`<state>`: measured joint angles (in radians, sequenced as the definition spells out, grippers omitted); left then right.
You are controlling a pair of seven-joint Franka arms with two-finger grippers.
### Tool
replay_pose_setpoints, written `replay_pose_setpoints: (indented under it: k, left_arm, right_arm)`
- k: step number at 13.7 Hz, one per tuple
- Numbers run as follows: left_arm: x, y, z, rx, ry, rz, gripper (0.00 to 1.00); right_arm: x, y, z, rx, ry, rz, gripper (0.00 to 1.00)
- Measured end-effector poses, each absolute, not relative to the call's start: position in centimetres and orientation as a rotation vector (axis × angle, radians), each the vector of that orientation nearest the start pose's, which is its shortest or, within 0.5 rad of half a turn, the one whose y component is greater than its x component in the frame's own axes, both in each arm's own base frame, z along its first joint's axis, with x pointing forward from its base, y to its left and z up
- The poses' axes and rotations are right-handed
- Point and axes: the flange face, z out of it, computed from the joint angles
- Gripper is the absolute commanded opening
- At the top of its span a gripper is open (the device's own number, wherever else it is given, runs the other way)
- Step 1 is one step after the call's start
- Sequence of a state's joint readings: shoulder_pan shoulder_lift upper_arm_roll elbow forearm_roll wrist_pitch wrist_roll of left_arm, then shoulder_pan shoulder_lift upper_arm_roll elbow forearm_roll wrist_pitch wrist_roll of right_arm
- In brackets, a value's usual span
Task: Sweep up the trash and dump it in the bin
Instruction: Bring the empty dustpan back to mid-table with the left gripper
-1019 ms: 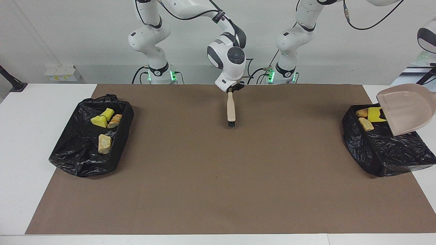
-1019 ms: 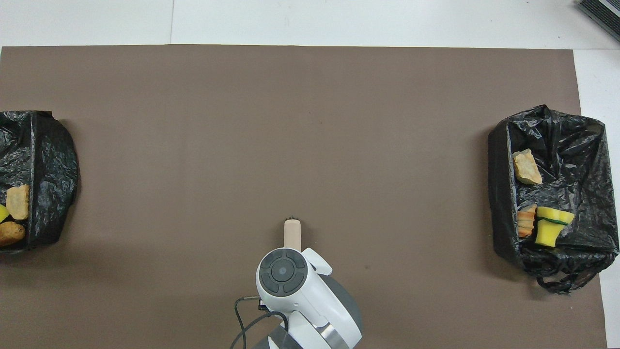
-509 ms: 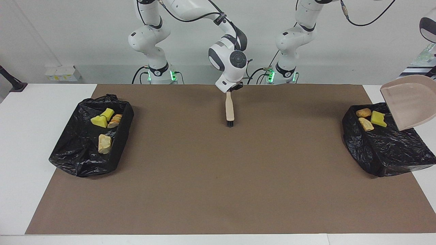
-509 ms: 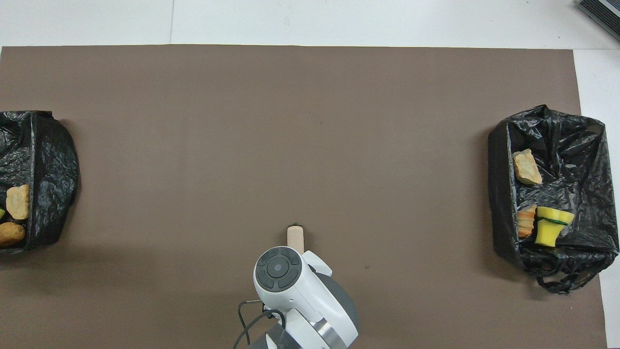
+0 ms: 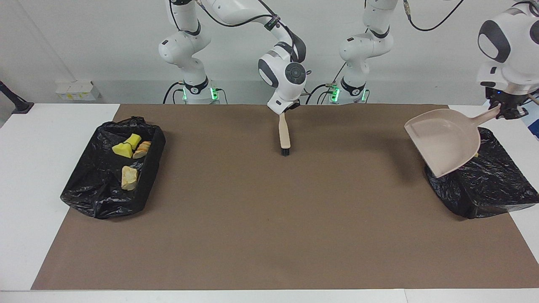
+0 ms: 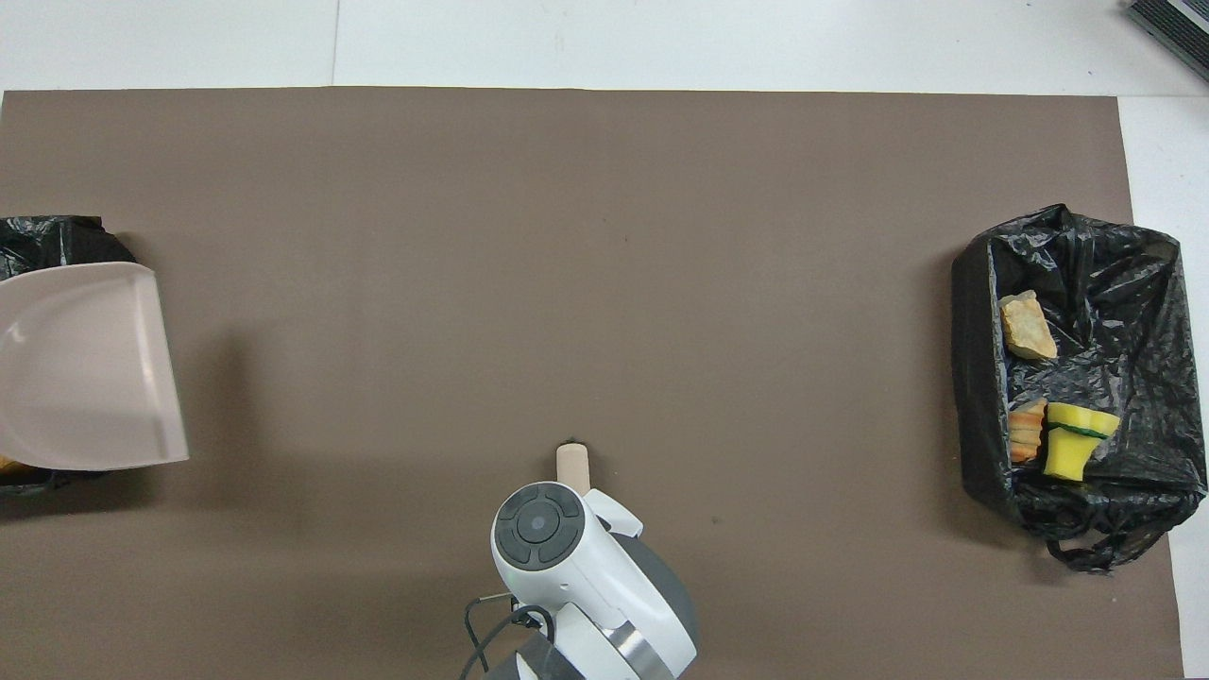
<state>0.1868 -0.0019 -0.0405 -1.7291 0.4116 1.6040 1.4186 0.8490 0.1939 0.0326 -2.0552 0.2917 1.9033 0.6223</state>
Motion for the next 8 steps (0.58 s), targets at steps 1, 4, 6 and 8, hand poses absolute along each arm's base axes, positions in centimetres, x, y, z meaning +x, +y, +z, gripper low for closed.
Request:
replay_pose_setpoints:
  k: [1, 4, 6, 8]
  left_arm:
    - [53.6, 9.3, 55.3, -2.362, 1.723, 0.509, 0.0]
    - [53.3, 1.2, 52.9, -2.575, 1.579, 0.417, 0.0]
    - [52.9, -5.7, 51.9, -2.722, 1.398, 0.362, 0.0]
    - [52.5, -12.3, 51.1, -2.849, 1.187, 0.287, 0.0]
  right_arm:
    - [32.8, 43.1, 32.3, -3.103, -0.189, 0.679, 1.0]
    - [33.3, 43.4, 33.4, -3.096, -0.195, 0.669, 1.0]
    - [34.3, 43.5, 35.3, -3.087, -0.19, 0.672, 1.0]
    - [36.5, 42.4, 37.6, -3.069, -0.14, 0.647, 1.0]
